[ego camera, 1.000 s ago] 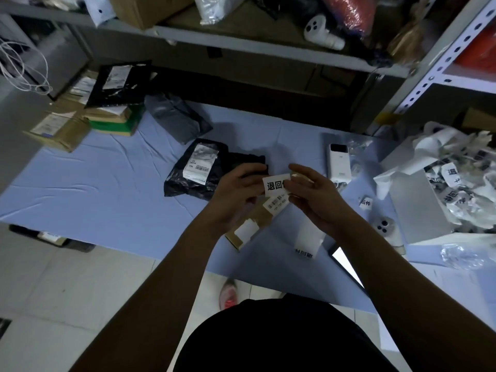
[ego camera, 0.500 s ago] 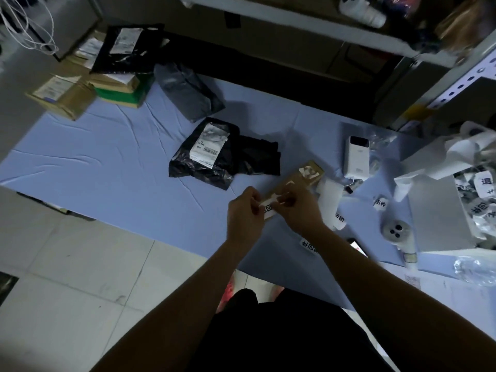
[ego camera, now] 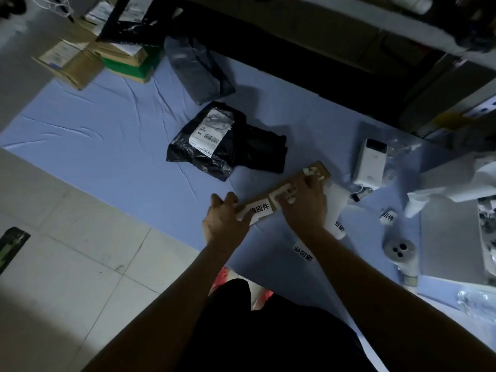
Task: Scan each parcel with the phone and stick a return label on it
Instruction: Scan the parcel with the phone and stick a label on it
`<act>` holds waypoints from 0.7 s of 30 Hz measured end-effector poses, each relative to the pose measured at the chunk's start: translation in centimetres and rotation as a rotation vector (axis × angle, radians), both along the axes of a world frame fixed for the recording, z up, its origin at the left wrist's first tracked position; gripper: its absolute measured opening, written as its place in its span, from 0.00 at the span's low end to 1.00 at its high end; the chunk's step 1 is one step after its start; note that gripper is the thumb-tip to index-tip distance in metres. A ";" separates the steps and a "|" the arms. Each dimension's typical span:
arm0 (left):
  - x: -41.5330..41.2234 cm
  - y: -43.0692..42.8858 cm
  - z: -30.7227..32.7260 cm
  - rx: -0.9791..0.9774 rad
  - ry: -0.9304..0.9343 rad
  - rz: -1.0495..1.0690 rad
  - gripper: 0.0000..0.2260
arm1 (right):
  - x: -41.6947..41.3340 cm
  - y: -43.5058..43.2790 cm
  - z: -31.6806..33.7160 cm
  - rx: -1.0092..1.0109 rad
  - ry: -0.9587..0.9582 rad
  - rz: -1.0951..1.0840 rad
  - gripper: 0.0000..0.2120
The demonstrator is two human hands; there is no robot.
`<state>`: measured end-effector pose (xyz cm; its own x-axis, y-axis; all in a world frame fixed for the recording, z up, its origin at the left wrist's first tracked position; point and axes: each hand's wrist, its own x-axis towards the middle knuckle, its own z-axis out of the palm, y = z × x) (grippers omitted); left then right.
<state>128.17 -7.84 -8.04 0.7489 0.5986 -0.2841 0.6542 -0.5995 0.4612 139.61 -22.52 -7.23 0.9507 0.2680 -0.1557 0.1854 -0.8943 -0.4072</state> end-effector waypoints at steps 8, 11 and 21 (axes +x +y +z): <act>-2.6 -1.0 -0.7 -0.276 -0.006 0.277 0.29 | 7.1 -3.9 -0.9 0.060 0.285 -0.090 0.42; -2.7 0.0 0.5 -0.202 -0.111 0.277 0.26 | 6.8 -3.6 -0.3 0.128 0.241 -0.085 0.35; -6.1 10.5 7.8 -0.082 -0.538 0.410 0.37 | 2.2 4.3 7.5 0.519 0.133 -0.073 0.27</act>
<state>122.09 2.64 -0.21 0.5162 0.8564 0.0081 0.4874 -0.3016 0.8194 141.77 -18.21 0.26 0.9508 0.2762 -0.1404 0.0475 -0.5777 -0.8149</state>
